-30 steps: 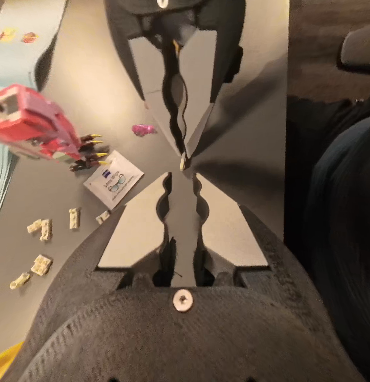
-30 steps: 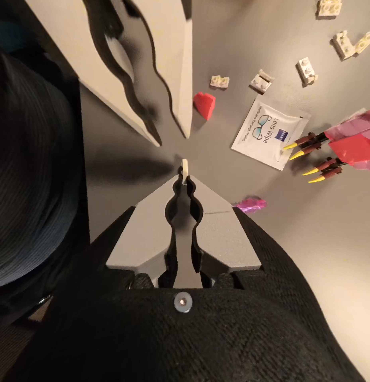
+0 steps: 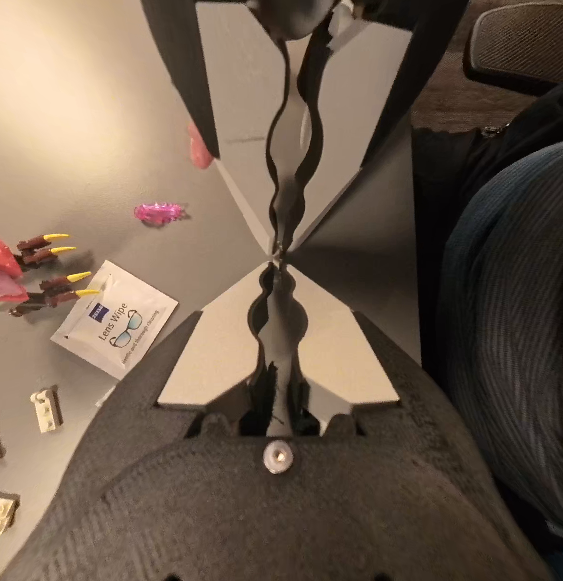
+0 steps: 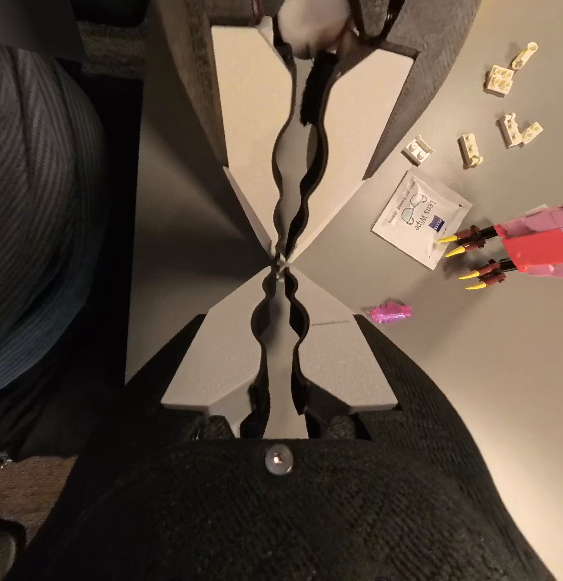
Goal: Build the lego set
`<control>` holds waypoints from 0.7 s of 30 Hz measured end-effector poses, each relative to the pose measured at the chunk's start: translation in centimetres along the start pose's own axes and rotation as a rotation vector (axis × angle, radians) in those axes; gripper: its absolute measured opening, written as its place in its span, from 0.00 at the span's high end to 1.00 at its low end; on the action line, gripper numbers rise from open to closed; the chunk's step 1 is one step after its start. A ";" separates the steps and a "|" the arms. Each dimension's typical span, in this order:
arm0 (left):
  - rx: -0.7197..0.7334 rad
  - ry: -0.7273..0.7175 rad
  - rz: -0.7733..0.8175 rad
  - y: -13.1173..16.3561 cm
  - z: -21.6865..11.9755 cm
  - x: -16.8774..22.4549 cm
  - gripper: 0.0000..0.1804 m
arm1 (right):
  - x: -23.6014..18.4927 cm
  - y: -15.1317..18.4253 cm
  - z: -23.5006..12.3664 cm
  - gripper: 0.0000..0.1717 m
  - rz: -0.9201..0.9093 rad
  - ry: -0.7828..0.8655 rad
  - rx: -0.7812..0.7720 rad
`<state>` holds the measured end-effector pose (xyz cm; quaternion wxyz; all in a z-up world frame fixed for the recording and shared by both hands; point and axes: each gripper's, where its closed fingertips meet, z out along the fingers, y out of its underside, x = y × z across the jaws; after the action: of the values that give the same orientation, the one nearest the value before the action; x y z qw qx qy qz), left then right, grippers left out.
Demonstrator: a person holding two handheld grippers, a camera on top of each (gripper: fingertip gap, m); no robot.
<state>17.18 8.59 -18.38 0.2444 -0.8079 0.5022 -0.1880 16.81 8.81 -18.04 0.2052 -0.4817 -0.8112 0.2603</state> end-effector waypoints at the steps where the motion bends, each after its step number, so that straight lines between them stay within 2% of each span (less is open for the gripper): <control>1: 0.002 -0.001 -0.008 0.0 0.0 -0.1 0.98 | 0.1 0.0 0.0 0.98 0.007 0.002 0.001; 5: 0.096 -0.069 -0.013 -0.7 -1.8 -0.7 0.87 | 0.5 0.2 -0.1 0.99 0.031 0.007 -0.003; 9: 0.255 -0.208 -0.131 -0.8 -6.4 -2.4 0.84 | 0.5 0.3 -0.2 0.99 0.053 0.002 0.000; 12: 0.215 -0.340 -0.191 1.3 -7.6 -4.1 0.78 | 0.6 0.3 -0.1 0.98 0.065 -0.002 0.003; 14: 0.183 -0.350 -0.233 2.3 -7.3 -4.4 0.74 | 0.6 0.3 -0.1 0.98 0.067 -0.004 0.002; 21: 0.064 -0.354 -0.270 4.4 -5.0 -4.6 0.77 | 0.6 0.4 0.1 0.97 0.067 -0.001 -0.012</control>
<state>9.29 10.02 -17.20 0.3268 -0.8801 0.3324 -0.0904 16.74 9.46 -18.34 0.1932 -0.5097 -0.7962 0.2624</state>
